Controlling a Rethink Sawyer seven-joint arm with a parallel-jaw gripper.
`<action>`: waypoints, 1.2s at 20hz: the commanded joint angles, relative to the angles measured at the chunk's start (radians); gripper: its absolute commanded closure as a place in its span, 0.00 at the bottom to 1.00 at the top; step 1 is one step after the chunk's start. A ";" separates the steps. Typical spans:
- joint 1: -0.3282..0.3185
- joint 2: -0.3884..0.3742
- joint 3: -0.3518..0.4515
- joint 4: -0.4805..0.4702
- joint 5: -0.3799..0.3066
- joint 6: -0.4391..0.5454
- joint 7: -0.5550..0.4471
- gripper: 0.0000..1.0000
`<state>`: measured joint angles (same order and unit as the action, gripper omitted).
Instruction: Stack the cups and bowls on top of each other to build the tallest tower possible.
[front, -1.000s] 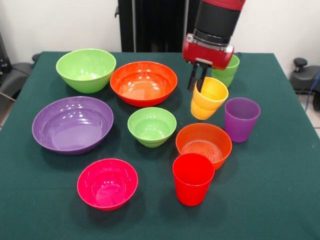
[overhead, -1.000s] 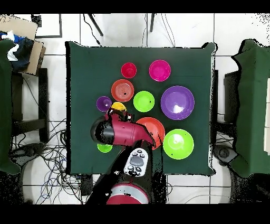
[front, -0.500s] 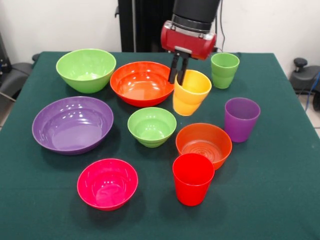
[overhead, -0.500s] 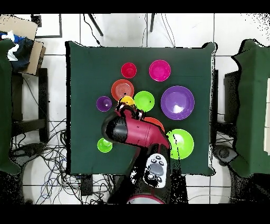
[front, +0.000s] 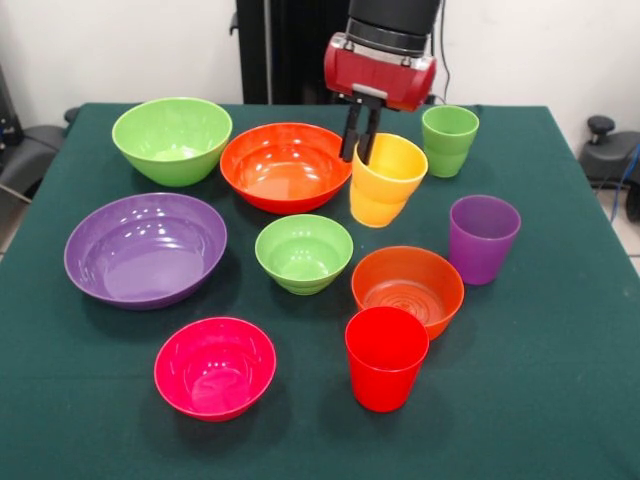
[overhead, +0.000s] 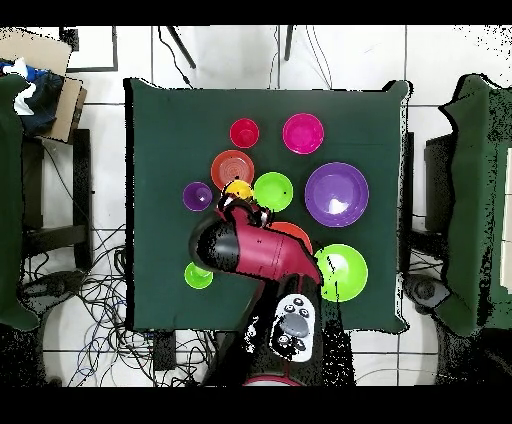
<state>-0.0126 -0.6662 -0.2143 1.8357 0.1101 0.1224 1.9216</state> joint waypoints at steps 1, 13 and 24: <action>0.009 0.011 0.125 0.058 -0.048 0.106 0.064 1.00; -0.013 -0.039 0.138 0.108 -0.050 0.125 0.054 1.00; -0.045 -0.058 0.164 0.132 -0.055 0.119 0.045 1.00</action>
<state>-0.0284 -0.7153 -0.1688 1.9174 0.1103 0.1383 1.9216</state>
